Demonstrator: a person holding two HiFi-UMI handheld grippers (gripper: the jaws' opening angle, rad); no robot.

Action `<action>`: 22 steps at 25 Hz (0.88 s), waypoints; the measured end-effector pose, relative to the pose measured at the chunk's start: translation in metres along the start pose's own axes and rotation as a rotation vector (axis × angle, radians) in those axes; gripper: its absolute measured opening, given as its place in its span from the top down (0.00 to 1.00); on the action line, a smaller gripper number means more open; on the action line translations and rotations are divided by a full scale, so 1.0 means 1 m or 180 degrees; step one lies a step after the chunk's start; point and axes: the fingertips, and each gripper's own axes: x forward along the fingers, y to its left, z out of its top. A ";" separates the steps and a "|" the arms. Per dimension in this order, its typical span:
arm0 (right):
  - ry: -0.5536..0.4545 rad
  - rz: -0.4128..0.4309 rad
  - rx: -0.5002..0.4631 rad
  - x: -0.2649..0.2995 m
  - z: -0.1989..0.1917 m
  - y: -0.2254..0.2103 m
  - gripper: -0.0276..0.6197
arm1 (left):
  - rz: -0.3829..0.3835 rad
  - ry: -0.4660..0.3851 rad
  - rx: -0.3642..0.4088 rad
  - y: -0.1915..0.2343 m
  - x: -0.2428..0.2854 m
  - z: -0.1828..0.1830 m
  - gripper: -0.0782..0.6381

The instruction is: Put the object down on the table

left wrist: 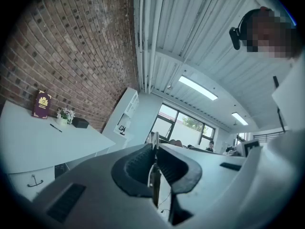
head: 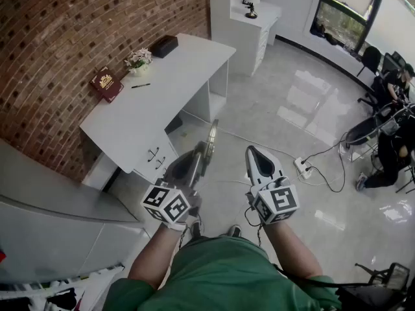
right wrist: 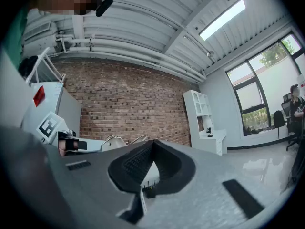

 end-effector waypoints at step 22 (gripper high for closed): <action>0.0257 -0.0490 0.0080 0.104 -0.031 0.038 0.95 | -0.0278 0.0092 -0.0290 0.144 0.017 0.035 0.85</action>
